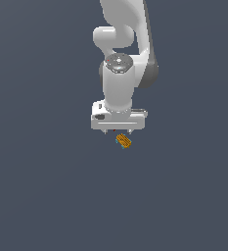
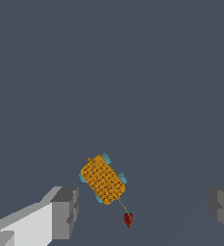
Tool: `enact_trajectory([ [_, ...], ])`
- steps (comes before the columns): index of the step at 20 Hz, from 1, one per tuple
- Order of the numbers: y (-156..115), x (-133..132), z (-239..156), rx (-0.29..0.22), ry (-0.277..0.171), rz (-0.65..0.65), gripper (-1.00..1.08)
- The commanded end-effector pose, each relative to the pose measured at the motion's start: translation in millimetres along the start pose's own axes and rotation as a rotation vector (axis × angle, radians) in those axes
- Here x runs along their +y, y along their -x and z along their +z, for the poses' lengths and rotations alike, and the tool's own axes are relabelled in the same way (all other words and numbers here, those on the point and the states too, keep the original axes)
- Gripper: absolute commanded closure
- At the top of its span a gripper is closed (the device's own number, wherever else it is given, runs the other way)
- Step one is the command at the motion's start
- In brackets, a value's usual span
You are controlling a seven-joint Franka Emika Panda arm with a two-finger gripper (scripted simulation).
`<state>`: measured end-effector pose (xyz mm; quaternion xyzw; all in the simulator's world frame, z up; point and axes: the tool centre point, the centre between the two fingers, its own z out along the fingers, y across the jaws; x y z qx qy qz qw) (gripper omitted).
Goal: Pick up the object and move it to a goal position.
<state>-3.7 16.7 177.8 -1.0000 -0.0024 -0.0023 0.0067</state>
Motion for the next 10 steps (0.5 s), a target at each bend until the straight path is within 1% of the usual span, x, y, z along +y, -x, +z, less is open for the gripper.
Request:
enact_trajectory([
  [1,0,0,0,0.0,0.0,0.0,-0.92],
  [4,-1,5,-1,0.001,0.004,0.005,-0.92],
  [10,-6,29,-7,0.005,0.021,0.029,-0.92],
])
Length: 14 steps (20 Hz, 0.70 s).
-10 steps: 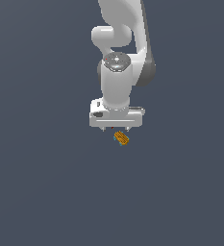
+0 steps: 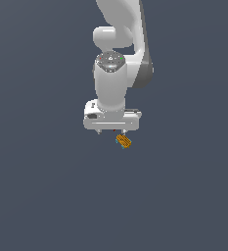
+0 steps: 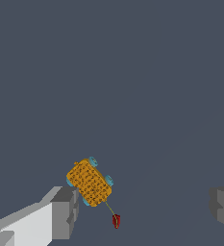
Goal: Pick up the object and move it to a goal position.
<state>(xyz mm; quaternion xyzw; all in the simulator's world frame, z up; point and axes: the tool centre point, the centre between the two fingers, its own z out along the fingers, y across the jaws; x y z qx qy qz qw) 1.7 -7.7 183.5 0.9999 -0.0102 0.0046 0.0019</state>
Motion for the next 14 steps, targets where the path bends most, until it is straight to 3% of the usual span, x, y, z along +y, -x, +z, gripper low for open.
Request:
enact_trajectory([
  [1,-1,6,-1,0.001,0.004,0.005,-0.92],
  [14,7,0,14,-0.001,0.006,-0.074,-0.92],
])
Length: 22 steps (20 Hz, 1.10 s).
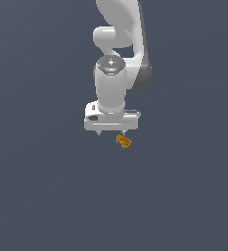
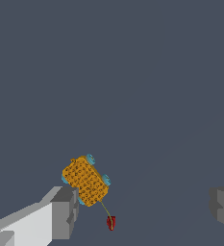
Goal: Pick up the object and move it to a goal position.
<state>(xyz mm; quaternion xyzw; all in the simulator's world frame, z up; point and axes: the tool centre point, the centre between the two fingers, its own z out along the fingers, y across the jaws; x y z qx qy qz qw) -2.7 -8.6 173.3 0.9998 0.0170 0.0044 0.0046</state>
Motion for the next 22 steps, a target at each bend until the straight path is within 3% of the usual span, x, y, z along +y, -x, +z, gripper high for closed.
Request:
enact_trajectory([
  [1,4,-2,7,-0.001,0.001,-0.036,-0.92],
  [22,68,-41,95,-0.006,-0.007,-0.573,-0.92],
])
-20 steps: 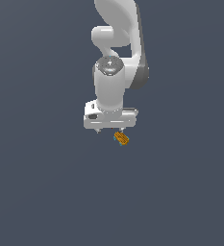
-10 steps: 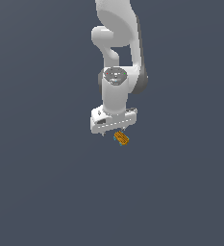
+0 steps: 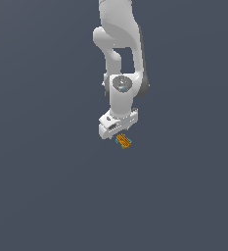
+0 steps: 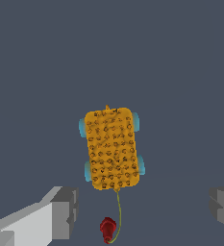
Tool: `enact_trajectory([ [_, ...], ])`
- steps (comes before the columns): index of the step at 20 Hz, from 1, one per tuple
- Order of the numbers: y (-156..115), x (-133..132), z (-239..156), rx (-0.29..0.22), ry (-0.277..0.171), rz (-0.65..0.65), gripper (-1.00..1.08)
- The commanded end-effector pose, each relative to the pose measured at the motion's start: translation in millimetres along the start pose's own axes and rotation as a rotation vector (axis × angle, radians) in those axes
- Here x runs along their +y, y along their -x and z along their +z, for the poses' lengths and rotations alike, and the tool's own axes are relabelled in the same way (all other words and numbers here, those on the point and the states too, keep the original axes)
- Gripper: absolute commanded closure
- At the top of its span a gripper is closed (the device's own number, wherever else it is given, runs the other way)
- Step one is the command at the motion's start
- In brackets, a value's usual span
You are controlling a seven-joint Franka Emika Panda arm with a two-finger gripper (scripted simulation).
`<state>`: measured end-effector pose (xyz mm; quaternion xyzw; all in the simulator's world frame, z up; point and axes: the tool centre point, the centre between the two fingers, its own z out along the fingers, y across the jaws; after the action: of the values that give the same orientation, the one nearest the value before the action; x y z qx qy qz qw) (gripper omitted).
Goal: Pick up the object and move it to a goal position.
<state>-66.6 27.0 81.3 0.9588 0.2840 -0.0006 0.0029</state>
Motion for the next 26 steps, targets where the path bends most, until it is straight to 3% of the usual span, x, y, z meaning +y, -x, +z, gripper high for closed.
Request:
enact_trajectory([
  [1,4,-6,6,0.002,-0.002,-0.048,-0.92],
  [15,9,-15,20,0.003,-0.005,-0.111,-0.92],
  [26,10,-17,62,0.003,-0.005,-0.116,-0.92],
])
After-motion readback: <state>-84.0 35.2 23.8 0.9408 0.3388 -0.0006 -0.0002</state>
